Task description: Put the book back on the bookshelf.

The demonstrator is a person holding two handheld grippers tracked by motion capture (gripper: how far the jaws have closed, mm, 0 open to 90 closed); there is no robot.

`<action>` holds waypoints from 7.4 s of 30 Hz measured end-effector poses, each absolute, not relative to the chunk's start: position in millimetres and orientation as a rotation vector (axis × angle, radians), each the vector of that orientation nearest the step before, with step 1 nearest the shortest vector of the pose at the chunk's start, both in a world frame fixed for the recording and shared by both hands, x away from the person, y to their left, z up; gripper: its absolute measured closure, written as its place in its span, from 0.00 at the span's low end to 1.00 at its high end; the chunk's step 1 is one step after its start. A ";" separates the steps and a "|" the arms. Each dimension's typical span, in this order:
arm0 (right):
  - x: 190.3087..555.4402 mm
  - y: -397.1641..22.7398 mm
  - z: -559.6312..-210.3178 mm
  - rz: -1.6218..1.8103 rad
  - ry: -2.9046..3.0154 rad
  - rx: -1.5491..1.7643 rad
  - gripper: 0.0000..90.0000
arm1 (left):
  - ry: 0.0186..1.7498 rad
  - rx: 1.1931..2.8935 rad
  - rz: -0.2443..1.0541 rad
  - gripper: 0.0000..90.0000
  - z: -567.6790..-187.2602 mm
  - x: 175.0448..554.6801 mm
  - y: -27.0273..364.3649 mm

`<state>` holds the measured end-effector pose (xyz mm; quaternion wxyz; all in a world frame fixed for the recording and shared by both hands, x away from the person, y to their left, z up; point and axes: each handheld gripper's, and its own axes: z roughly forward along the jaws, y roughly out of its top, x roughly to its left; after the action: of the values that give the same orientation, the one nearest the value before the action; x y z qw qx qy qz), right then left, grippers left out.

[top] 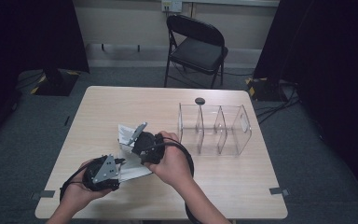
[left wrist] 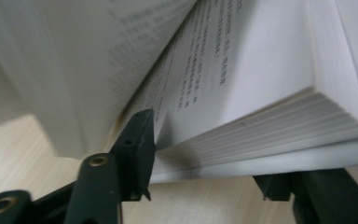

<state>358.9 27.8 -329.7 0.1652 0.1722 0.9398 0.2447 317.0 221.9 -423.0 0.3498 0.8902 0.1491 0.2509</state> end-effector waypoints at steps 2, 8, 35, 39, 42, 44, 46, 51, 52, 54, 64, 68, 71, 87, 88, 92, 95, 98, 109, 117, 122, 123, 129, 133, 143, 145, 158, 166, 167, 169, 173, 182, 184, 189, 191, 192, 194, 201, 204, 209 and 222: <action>361.1 25.5 -330.8 0.771 2.710 0.513 0.51 | 0.392 2.323 0.654 0.57 -417.2 318.7 221.8; 354.2 2.8 -312.6 1.016 2.708 0.516 0.44 | 0.364 2.372 0.644 0.59 -412.4 319.7 220.1; 337.6 -76.7 -472.1 1.011 2.766 0.827 0.22 | 0.428 2.443 0.533 0.77 -363.5 328.5 236.2; 339.3 -79.8 -483.8 1.018 2.785 0.840 0.18 | 0.433 2.444 0.506 0.78 -360.0 328.9 238.4; 340.4 -80.4 -485.4 1.014 2.771 0.816 0.17 | 0.433 2.457 0.499 0.78 -358.2 329.6 237.8; 341.6 -80.8 -486.8 1.019 2.747 0.815 0.17 | 0.447 2.455 0.487 0.78 -357.3 332.1 238.9; 342.4 -81.7 -489.9 1.032 2.707 0.797 0.17 | 0.467 2.452 0.482 0.79 -356.9 333.8 240.5; 341.8 -83.5 -497.7 1.076 2.617 0.773 0.14 | 0.468 2.463 0.487 0.79 -355.1 335.6 239.6; 341.1 -83.8 -497.9 1.076 2.612 0.790 0.14 | 0.476 2.456 0.486 0.79 -355.4 335.7 239.4; 340.8 -85.0 -500.3 1.105 2.586 0.793 0.14 | 0.488 2.458 0.487 0.80 -354.8 336.4 240.0; 341.2 -84.9 -501.5 1.120 2.570 0.786 0.14 | 0.531 2.484 0.461 0.80 -350.3 343.1 239.3; 341.2 -84.9 -501.5 1.120 2.570 0.787 0.14 | 0.549 2.478 0.451 0.80 -349.2 346.5 241.0; 341.2 -84.9 -501.5 1.121 2.570 0.786 0.14 | 0.571 2.466 0.436 0.80 -349.2 348.6 242.8; 341.5 -84.5 -501.5 1.120 2.570 0.792 0.14 | 0.626 2.469 0.454 0.74 -342.9 354.7 241.6; 341.2 -84.5 -501.3 1.116 2.570 0.801 0.14 | 0.637 2.467 0.465 0.73 -343.0 355.1 240.7; 341.4 -84.2 -501.2 1.115 2.570 0.802 0.14 | 0.673 2.500 0.502 0.70 -341.6 358.1 235.6; 341.4 -84.3 -501.3 1.115 2.570 0.802 0.14 | 0.663 2.528 0.496 0.71 -339.5 360.2 233.7; 341.4 -84.3 -501.3 1.115 2.570 0.802 0.14 | 0.662 2.547 0.487 0.72 -337.7 361.9 232.8; 341.6 -83.9 -501.3 1.115 2.569 0.805 0.14 | 0.628 2.666 0.364 0.81 -328.7 364.6 227.0; 341.6 -84.0 -501.3 1.116 2.570 0.803 0.14 | 0.561 2.677 0.381 0.82 -330.0 355.6 226.1; 341.6 -84.0 -501.3 1.116 2.570 0.803 0.14 | 0.535 2.673 0.337 0.82 -328.8 348.3 230.7; 341.6 -84.0 -501.3 1.115 2.570 0.804 0.14 | 0.526 2.675 0.330 0.82 -328.6 346.7 233.3; 341.7 -84.0 -501.3 1.117 2.570 0.801 0.14 | 0.518 2.674 0.333 0.81 -328.7 345.7 235.8; 342.3 -83.9 -501.5 1.117 2.568 0.784 0.14 | 0.530 2.651 0.319 0.81 -329.0 351.8 241.0; 341.1 -82.2 -501.5 1.112 2.562 0.802 0.13 | 0.555 2.650 0.361 0.79 -328.9 350.8 240.2; 340.9 -81.8 -501.5 1.112 2.558 0.807 0.13 | 0.556 2.640 0.362 0.78 -329.6 349.9 240.8; 347.2 -77.2 -495.4 1.039 2.630 0.774 0.15 | 0.613 2.586 0.361 0.71 -337.1 349.5 253.0; 351.7 -69.8 -490.6 0.982 2.694 0.716 0.15 | 0.624 2.561 0.373 0.69 -338.7 350.0 256.8; 352.3 -68.5 -489.9 0.983 2.706 0.704 0.15 | 0.629 2.558 0.370 0.69 -339.1 349.7 257.2; 353.0 -65.5 -487.0 0.957 2.730 0.675 0.16 | 0.633 2.555 0.376 0.69 -339.0 349.6 258.7; 353.9 -60.3 -479.1 0.944 2.760 0.627 0.16 | 0.652 2.534 0.379 0.67 -341.2 348.2 262.5; 363.5 -53.8 -455.6 0.950 2.794 0.572 0.16 | 0.653 2.517 0.394 0.67 -345.4 343.6 262.9; 366.2 -52.2 -450.2 0.925 2.801 0.559 0.16 | 0.660 2.509 0.393 0.66 -347.6 342.8 264.8; 373.2 -48.5 -437.0 0.904 2.829 0.539 0.16 | 0.684 2.506 0.382 0.65 -353.0 341.1 270.3; 376.6 -46.4 -431.4 0.885 2.843 0.536 0.16 | 0.694 2.500 0.378 0.64 -355.1 340.5 272.7; 378.2 -45.4 -428.9 0.878 2.846 0.527 0.16 | 0.689 2.509 0.379 0.63 -355.3 340.4 274.0; 379.7 -43.2 -423.0 0.857 2.853 0.520 0.16 | 0.704 2.506 0.382 0.62 -356.9 338.3 276.7; 383.4 -38.6 -402.8 0.813 2.878 0.476 0.16 | 0.716 2.492 0.383 0.58 -369.1 332.8 279.1; 384.6 -38.1 -394.7 0.796 2.887 0.469 0.16 | 0.722 2.498 0.378 0.58 -376.4 331.3 278.5; 388.2 -39.4 -381.1 0.778 2.881 0.453 0.16 | 0.727 2.491 0.359 0.55 -390.5 328.9 279.1; 401.4 -44.8 -350.3 0.758 2.875 0.471 0.16 | 0.759 2.453 0.355 0.47 -419.8 324.8 280.7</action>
<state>401.4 -44.8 -350.3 0.0656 0.1562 0.9530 0.2512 324.8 280.7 -419.8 0.2713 0.9108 0.2819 0.1319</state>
